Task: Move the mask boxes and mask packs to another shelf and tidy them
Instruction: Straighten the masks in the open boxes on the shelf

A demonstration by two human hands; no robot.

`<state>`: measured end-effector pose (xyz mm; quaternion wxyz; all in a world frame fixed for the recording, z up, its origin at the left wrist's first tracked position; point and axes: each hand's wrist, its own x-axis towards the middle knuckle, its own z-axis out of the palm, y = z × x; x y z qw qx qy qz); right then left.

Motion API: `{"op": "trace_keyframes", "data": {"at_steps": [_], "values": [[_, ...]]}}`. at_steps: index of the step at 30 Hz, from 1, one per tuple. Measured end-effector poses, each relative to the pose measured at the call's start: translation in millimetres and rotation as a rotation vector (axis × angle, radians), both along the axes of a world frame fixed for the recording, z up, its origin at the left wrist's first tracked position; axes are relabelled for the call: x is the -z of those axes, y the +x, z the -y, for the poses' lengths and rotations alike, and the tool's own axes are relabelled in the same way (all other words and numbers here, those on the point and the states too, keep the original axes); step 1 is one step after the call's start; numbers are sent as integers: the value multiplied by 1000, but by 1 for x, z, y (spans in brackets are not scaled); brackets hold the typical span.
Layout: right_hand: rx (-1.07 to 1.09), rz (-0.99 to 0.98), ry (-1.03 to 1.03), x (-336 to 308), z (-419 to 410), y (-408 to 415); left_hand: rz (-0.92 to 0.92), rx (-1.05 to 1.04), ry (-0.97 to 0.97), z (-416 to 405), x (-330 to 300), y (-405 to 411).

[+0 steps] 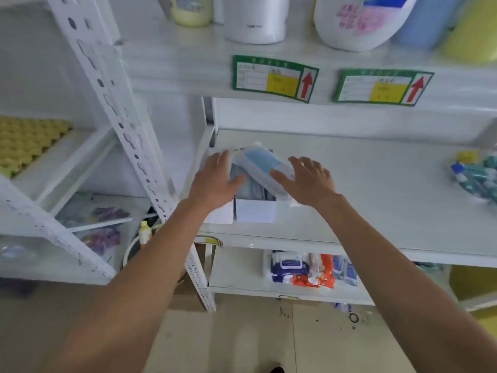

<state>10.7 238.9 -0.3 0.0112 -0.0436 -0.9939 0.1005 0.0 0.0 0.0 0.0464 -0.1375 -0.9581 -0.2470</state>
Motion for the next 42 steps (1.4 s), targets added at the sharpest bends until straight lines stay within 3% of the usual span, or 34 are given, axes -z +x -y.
{"op": "trace_keyframes", "data": {"at_steps": [4,8,15,18,21,25,32,35,39,42], "values": [[-10,90,-25,11,3,-21,107,-48,25,3,4,-9],[27,160,-174,19,5,-39,192,-44,-16,9,12,-13],[161,218,-408,25,-5,-55,102,-32,-105,12,29,-20],[218,157,-539,27,-19,-58,49,-21,-102,13,35,-21],[427,-9,-645,30,-49,-56,21,-17,-92,15,38,-21],[624,12,-546,53,-76,-40,-19,-37,-92,14,42,-20],[515,204,-494,103,-34,-28,-72,-56,-92,14,42,-17],[497,260,-444,94,-24,-29,-105,-98,-34,13,39,-14],[449,317,-183,60,-38,-25,-199,-140,-9,8,26,-10],[399,183,-310,29,-38,-31,-235,-156,3,0,7,-11]]}}
